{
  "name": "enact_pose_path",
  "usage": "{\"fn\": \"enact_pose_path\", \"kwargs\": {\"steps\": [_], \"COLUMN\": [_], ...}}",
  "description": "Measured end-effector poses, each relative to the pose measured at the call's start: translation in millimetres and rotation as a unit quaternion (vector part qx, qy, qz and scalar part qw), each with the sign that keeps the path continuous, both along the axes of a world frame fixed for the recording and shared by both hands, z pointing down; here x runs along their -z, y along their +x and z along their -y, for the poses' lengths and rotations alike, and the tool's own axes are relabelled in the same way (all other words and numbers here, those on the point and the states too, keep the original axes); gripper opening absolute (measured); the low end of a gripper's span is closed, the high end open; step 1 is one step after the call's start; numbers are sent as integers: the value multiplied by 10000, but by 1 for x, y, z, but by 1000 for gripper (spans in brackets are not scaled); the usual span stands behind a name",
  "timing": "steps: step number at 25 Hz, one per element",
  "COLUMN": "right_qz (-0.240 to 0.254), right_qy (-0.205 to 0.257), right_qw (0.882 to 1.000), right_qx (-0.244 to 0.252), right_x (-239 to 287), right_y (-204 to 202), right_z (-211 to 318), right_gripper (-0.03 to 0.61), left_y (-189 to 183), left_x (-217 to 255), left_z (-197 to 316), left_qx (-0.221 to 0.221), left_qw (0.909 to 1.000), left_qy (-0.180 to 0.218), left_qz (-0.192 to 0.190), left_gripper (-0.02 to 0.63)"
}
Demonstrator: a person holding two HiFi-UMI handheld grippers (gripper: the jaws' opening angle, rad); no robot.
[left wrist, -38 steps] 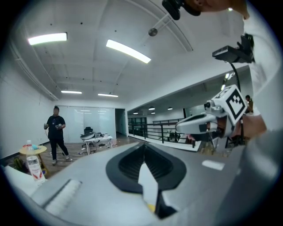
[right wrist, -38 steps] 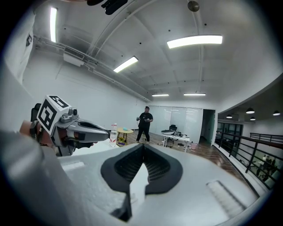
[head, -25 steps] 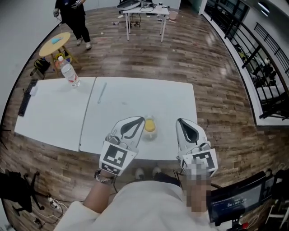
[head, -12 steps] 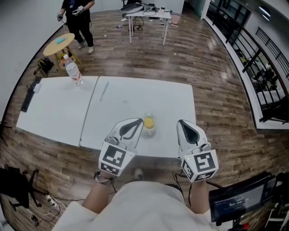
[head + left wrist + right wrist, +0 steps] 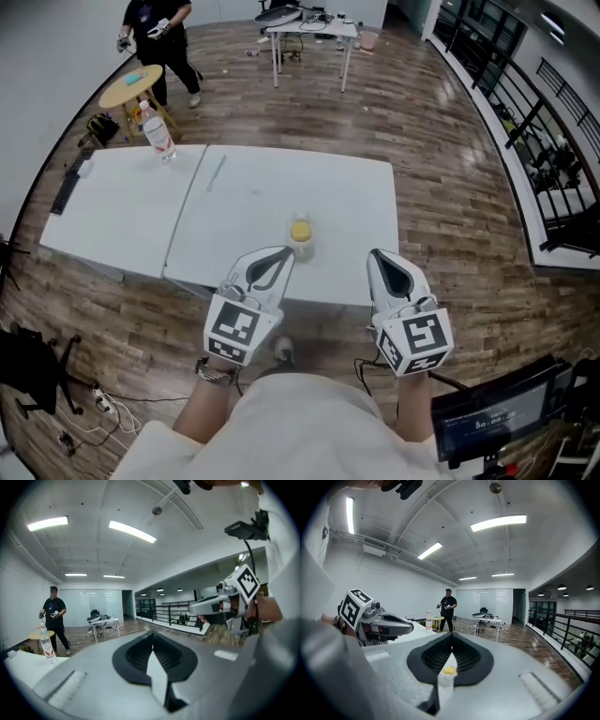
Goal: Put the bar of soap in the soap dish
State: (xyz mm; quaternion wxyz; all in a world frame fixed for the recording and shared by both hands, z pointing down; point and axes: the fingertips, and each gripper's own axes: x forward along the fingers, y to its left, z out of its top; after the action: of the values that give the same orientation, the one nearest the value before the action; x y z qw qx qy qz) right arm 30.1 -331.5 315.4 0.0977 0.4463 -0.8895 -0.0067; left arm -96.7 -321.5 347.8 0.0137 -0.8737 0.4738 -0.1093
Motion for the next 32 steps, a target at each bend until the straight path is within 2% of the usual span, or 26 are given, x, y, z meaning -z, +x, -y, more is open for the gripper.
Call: {"fn": "enact_pose_path", "kwargs": {"steps": [15,26,32], "right_qz": [92,39,-8], "right_qy": [-93,247,211], "right_qw": [9998,9991,9989], "right_qx": [131,336,420], "right_x": [-22,-9,-9], "right_y": [48,83,90], "right_z": [-74,-142,-182], "right_gripper": [3,3,3], "left_y": [53,95,107], "left_x": [-16,5,11], "left_z": [-83,-160,-208], "left_qx": [45,83,109], "left_qw": [10000,9996,9997], "left_qy": [-48,246,194], "left_qz": [44,98,32], "left_gripper": [8,8,8]}}
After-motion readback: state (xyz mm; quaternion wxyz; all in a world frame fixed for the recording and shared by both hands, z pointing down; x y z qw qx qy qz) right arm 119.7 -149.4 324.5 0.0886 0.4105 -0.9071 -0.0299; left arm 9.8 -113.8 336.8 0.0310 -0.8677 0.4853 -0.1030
